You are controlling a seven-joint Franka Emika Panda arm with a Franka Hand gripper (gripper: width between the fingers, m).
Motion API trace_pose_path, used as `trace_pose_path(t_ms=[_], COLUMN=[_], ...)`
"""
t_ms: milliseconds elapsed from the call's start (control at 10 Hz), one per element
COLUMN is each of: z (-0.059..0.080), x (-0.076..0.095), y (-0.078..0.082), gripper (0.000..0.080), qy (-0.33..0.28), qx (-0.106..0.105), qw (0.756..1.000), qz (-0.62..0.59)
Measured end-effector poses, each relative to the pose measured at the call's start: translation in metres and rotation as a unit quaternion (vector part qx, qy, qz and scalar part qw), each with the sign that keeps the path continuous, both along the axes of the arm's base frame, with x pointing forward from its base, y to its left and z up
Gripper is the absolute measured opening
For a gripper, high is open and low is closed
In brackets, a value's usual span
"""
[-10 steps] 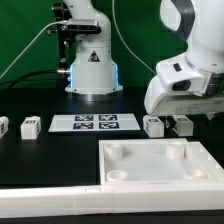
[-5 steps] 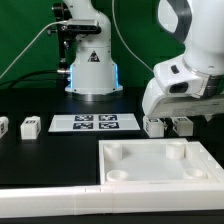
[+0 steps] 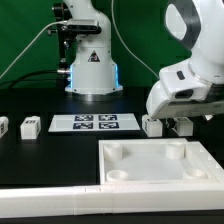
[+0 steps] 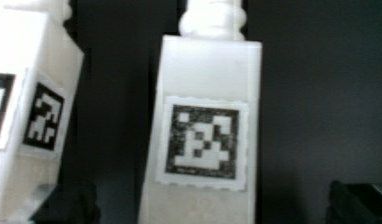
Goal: Assemble one leg
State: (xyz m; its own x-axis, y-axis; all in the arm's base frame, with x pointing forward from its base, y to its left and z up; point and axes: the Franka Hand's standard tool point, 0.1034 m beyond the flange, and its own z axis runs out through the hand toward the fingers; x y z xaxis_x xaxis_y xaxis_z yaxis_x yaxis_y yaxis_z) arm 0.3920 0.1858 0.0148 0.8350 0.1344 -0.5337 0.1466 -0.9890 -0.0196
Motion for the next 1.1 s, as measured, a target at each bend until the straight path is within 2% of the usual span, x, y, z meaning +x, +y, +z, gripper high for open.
trace_pose_path(t_ms=[300, 400, 500, 700, 1000, 1100], z=[0.0007, 0.002, 0.0003, -0.0029, -0.0058, -0.0068], x=[-0.0043, -0.0101, -0.008, -0.0042, -0.0072, -0.012], y=[-0.0015, -0.0052, -0.0048, -0.0025, -0.003, -0.0053], gripper=[0.0649, 0.0649, 0.0649, 0.0649, 0.0649, 0.0649], qy=[0.032, 0.09, 0.129, 0.128, 0.133, 0.153], qx=[-0.008, -0.022, -0.029, -0.028, -0.029, -0.033], qw=[0.999, 0.996, 0.991, 0.991, 0.991, 0.988], qz=[0.003, 0.006, 0.008, 0.007, 0.008, 0.009])
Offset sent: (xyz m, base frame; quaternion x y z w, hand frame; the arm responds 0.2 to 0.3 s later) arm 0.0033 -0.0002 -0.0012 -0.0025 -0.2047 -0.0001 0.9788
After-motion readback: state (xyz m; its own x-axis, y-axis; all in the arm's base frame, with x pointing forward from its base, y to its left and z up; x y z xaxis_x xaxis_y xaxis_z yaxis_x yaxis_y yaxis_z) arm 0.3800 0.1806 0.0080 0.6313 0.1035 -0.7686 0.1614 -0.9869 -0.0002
